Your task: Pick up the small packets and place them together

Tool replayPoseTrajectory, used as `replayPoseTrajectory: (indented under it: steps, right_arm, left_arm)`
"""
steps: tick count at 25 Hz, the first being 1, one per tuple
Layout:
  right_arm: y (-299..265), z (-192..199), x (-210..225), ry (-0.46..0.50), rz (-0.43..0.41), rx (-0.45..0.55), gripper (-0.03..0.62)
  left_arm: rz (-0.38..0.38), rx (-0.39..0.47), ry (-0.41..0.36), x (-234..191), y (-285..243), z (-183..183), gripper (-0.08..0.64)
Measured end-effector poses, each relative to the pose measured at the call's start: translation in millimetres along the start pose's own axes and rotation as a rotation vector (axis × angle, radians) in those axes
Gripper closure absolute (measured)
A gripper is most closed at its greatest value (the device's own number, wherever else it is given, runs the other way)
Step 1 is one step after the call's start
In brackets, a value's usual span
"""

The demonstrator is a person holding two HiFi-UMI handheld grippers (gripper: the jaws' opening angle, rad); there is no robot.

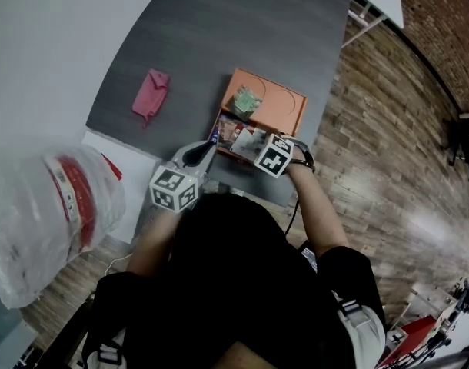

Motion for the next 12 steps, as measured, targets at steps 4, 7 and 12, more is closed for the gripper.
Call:
replayPoseTrajectory:
  steps: [4, 7, 12]
  right_arm:
    - [11, -3, 4, -0.019, 0.015, 0.040, 0.494]
    - [23, -4, 2, -0.032, 0.003, 0.085, 0.528]
    - [48, -10, -4, -0.062, -0.029, 0.187, 0.558]
  left_arm:
    - [-0.010, 0.003, 0.004, -4, 2, 0, 0.531]
    - [-0.006, 0.002, 0.004, -5, 0, 0, 0.531]
    - [0.017, -0.002, -0.008, -1, -8, -3, 0.531]
Point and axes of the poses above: the fingertips, and each gripper's own axes: y backward along the fingers, x to its right, z out of its underside, the point moved 2 cm from there along y, backward along the fingers
